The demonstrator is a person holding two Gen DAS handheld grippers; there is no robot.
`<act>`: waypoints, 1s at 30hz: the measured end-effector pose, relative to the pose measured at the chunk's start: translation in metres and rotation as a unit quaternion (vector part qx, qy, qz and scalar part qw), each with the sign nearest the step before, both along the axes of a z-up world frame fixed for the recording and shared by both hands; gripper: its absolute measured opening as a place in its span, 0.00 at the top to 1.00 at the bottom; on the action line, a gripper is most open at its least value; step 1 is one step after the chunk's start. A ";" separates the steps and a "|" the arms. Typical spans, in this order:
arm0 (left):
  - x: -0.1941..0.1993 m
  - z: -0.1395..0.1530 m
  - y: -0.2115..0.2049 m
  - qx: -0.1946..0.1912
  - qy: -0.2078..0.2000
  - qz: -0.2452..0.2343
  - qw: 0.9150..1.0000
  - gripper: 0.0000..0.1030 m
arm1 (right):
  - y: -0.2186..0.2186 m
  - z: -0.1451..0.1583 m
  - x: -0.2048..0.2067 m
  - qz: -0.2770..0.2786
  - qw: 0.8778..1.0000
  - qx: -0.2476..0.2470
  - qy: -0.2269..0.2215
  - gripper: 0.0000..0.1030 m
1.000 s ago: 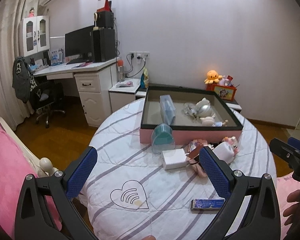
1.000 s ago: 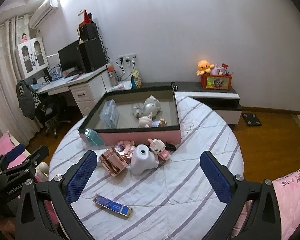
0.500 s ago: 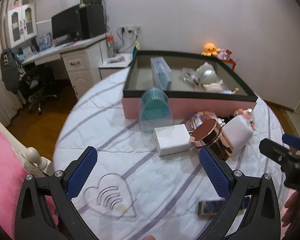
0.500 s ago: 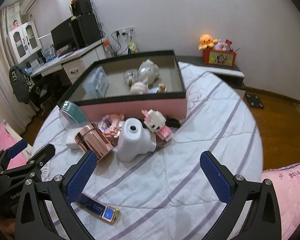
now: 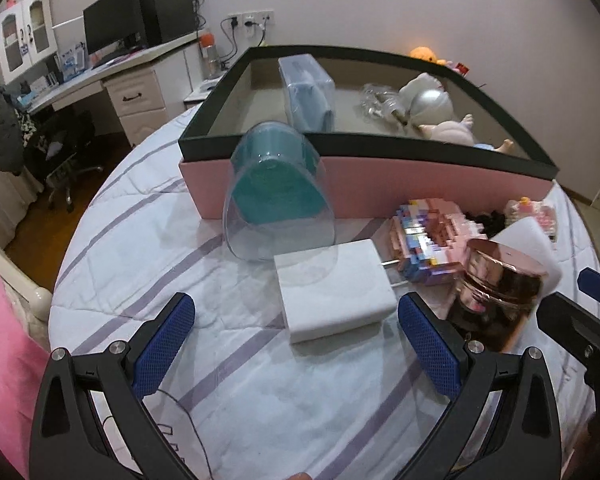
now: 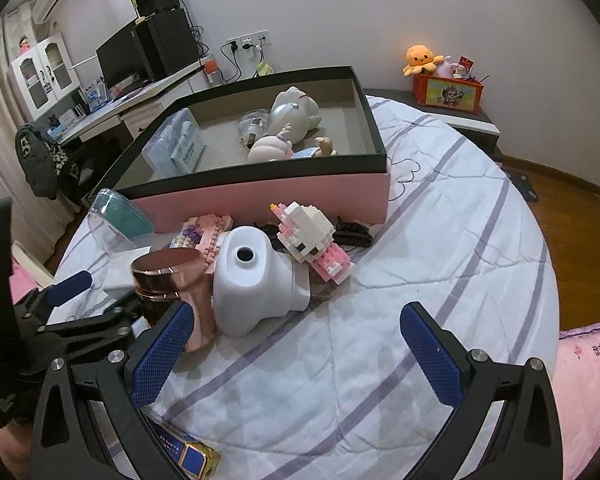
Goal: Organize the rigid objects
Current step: 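Grasp the white charger with left tool while right tool grasps the white lamp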
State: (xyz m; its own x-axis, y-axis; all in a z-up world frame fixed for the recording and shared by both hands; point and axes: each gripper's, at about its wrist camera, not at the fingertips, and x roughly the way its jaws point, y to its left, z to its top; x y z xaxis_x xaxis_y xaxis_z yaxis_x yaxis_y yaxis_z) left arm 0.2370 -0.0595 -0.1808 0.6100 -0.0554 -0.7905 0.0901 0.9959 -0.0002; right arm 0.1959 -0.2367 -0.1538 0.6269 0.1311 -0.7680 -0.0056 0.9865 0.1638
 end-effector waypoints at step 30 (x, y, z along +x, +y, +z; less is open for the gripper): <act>-0.022 0.007 0.028 -0.071 0.004 -0.020 0.997 0.43 | 0.004 -0.015 0.006 0.033 0.995 0.096 0.002 0.39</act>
State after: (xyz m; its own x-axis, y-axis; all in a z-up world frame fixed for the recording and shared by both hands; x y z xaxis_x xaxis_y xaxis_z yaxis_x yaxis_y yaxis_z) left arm 0.2149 -0.0317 -0.1734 0.5990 -0.1906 -0.7778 0.1291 0.9815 -0.1410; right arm 0.2017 -0.2323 -0.1686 0.6093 0.3165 -0.7270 -0.0694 0.9346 0.3488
